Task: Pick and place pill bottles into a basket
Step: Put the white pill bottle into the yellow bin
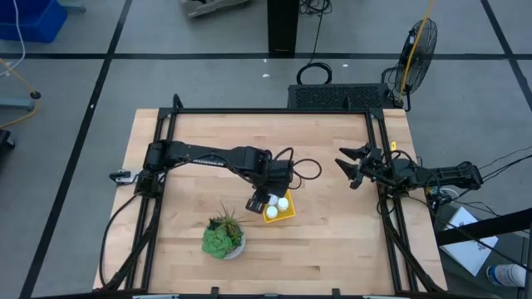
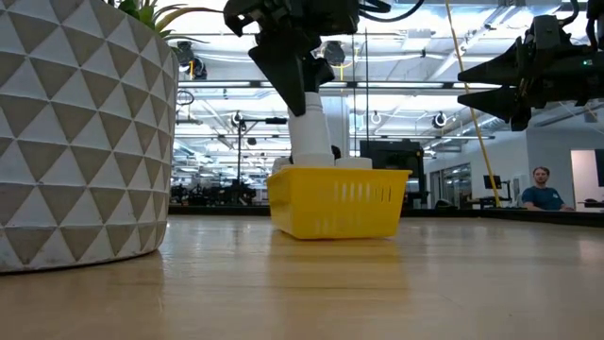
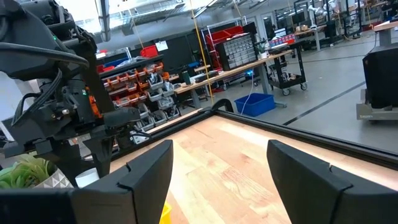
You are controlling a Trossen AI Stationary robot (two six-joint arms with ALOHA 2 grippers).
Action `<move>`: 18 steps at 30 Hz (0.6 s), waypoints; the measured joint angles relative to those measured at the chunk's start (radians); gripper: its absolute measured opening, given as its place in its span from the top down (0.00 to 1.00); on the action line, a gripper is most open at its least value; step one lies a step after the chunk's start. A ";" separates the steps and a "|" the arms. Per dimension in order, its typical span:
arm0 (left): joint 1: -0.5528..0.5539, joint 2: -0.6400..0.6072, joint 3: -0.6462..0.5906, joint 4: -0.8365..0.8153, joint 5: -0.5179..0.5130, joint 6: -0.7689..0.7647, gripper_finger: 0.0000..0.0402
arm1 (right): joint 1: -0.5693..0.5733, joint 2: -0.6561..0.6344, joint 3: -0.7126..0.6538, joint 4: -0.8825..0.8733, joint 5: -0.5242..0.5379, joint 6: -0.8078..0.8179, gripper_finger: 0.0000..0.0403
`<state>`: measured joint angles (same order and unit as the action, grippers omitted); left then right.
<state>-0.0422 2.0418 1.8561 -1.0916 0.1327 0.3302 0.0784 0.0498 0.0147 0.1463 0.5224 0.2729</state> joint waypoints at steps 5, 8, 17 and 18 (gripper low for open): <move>0.001 0.001 0.000 -0.004 0.003 0.001 0.60 | 0.000 0.000 0.000 0.000 0.000 0.000 0.38; 0.003 0.001 0.000 -0.004 0.008 0.001 0.60 | 0.000 0.000 0.000 0.000 0.000 0.000 0.38; 0.009 0.001 -0.018 0.003 0.028 0.007 0.60 | 0.000 0.000 0.000 0.000 0.000 0.000 0.38; 0.010 0.002 -0.023 0.003 0.027 0.005 0.60 | 0.000 0.000 0.000 0.000 0.000 0.000 0.38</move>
<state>-0.0322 2.0434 1.8329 -1.0887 0.1600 0.3355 0.0780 0.0501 0.0147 0.1467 0.5224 0.2726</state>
